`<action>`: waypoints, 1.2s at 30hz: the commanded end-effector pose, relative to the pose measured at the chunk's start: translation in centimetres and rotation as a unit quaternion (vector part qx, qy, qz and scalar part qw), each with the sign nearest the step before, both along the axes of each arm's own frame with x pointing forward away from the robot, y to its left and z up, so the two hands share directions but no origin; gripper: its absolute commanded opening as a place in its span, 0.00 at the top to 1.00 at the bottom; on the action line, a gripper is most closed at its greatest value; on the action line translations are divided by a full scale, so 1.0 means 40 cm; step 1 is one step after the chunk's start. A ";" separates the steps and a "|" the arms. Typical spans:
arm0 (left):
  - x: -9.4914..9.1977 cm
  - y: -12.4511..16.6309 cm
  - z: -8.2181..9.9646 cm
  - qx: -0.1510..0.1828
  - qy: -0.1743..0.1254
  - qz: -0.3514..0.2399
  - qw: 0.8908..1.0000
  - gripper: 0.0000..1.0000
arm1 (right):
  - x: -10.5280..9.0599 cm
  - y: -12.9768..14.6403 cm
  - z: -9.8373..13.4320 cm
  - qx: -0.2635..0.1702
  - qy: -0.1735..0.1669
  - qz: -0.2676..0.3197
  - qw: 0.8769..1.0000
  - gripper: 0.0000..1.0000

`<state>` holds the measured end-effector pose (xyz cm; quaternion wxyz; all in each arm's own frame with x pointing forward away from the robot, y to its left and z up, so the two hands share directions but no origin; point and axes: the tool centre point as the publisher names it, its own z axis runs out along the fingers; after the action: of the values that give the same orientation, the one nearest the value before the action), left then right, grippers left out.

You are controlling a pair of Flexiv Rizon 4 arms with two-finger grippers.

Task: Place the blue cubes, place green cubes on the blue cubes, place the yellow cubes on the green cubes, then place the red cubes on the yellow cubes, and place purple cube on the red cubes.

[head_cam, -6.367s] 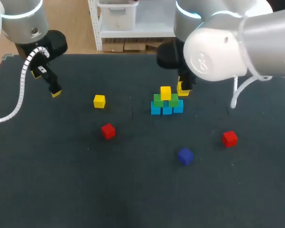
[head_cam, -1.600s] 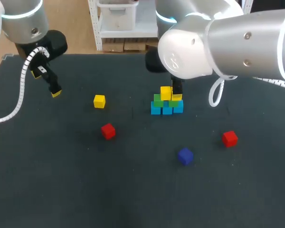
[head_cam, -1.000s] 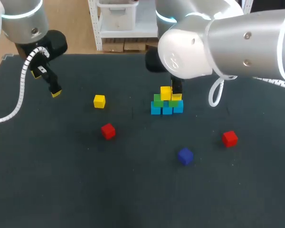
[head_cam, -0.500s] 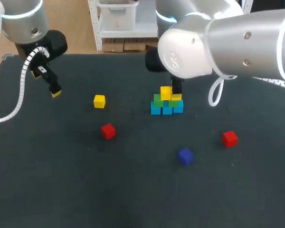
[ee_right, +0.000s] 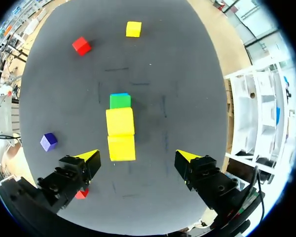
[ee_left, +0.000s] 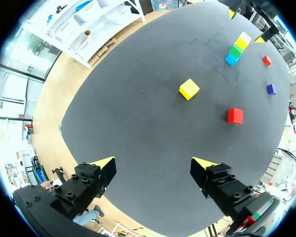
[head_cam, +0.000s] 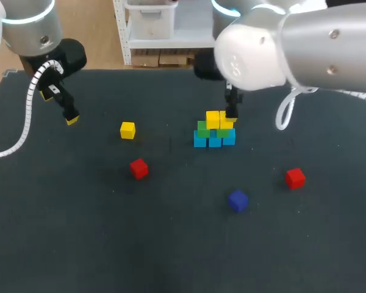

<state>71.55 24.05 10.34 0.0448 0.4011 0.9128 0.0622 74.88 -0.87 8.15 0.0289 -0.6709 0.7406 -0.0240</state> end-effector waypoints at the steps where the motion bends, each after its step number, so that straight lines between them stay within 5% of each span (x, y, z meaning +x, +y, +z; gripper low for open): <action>1: 0.001 -0.001 0.001 0.001 0.001 0.001 1.000 0.00 | -0.019 -0.055 0.031 0.023 -0.018 -0.013 0.999 0.00; 14: 0.001 -0.001 0.001 0.001 0.001 0.001 1.000 0.00 | 0.013 -0.229 0.108 0.088 -0.042 -0.139 0.986 0.00; 26: 0.001 -0.001 0.001 0.001 0.001 0.001 1.000 0.00 | -0.004 -0.345 0.077 0.031 -0.015 -0.180 0.983 0.00; 36: 0.001 -0.001 0.001 0.001 0.001 0.001 1.000 0.00 | -0.026 -0.449 0.047 0.023 -0.009 -0.227 0.974 0.00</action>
<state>71.55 24.05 10.34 0.0448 0.4011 0.9128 0.0622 74.41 -17.96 10.27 0.0368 -0.4870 0.8724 -0.0207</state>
